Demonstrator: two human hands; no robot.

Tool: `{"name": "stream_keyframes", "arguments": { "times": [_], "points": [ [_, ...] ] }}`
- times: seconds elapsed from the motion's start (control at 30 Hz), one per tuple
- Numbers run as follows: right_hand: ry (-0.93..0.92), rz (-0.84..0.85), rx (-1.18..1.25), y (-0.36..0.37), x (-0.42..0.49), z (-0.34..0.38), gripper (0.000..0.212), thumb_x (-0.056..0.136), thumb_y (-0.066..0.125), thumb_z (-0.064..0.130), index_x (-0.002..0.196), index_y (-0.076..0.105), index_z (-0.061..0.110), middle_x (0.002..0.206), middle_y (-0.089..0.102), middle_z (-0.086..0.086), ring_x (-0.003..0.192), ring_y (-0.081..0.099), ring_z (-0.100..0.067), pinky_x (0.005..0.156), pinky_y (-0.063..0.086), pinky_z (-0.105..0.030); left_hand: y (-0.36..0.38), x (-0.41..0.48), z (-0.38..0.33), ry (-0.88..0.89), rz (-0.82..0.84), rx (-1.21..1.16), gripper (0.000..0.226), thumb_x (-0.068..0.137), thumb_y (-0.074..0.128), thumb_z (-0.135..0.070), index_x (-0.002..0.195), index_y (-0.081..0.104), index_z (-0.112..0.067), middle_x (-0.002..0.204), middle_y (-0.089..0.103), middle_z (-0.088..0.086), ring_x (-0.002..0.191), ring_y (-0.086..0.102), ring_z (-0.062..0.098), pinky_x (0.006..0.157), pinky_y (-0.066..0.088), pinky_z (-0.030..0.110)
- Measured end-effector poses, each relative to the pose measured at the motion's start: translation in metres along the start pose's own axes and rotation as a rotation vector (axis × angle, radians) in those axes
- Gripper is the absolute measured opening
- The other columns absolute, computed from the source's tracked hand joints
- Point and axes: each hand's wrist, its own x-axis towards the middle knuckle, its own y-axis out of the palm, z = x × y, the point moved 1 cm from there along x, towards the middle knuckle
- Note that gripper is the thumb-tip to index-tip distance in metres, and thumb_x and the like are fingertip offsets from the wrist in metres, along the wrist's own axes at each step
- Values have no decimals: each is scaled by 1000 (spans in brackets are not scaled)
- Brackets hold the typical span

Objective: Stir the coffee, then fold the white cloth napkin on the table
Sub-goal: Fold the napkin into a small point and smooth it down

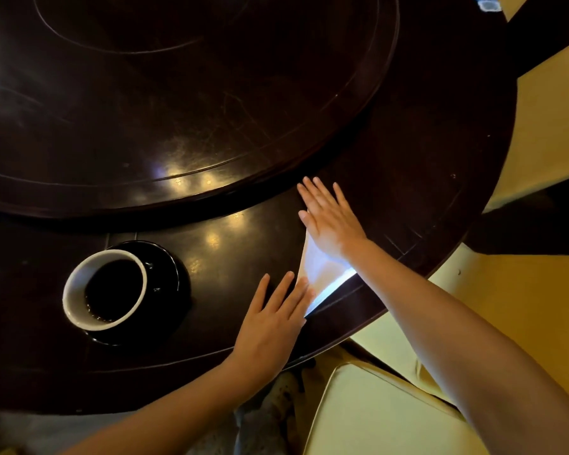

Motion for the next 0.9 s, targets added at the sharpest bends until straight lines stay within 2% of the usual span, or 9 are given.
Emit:
{"name": "stream_keyframes", "arguments": {
  "times": [0.07,0.1,0.2,0.3,0.43,0.53,0.73,0.9],
  "points": [
    [-4,-16,1,2,-1,-1,53,101,14,36,149,4,16,159,0,1,145,-8,-10,120,-5,-39,-13,12,-6,-54,-65,-39,46,93,31,-33,130,53,-15,138,52,6,133,40,26,109,25,50],
    [-6,-19,-2,2,-1,-1,53,101,15,36,149,4,16,159,1,1,145,-7,-10,120,-5,-38,-19,23,-11,-97,-90,-64,49,93,29,-34,132,50,-14,140,49,8,134,38,26,112,25,50],
    [-14,2,-8,3,1,-3,55,100,11,38,149,3,16,159,0,1,145,-8,-10,119,-6,-37,-13,49,-29,-163,-79,-133,60,94,33,-41,145,28,-10,152,28,14,142,22,27,113,26,47],
    [-35,-9,12,4,2,-5,66,90,-4,44,149,5,16,159,2,1,145,-7,-10,118,-7,-37,10,51,-35,-105,13,-149,68,92,39,-48,147,23,-11,156,17,12,144,11,24,112,29,44],
    [-61,-18,29,4,0,-5,61,94,3,41,149,7,15,159,4,0,146,-5,-11,119,-5,-38,15,41,-27,-5,27,-95,68,94,29,-52,148,20,-12,156,19,8,145,9,23,115,24,42],
    [-88,-36,20,0,2,-8,61,94,4,41,149,11,15,159,7,-1,146,-4,-11,119,-6,-38,16,33,-21,64,37,-90,68,95,29,-52,148,19,-11,156,20,8,145,11,22,115,25,41],
    [-178,-57,-104,-6,7,-18,65,92,3,45,149,11,16,159,8,-1,146,0,-12,119,-4,-41,18,12,-14,71,61,-110,70,95,30,-53,147,19,-8,155,20,9,144,13,21,114,26,38],
    [64,-150,-133,-33,-11,-61,68,89,4,46,149,9,13,159,7,-3,146,0,-14,119,-2,-38,17,12,-15,60,48,-138,69,94,30,-53,148,18,-10,155,20,8,144,12,20,114,25,37]
  ]
}}
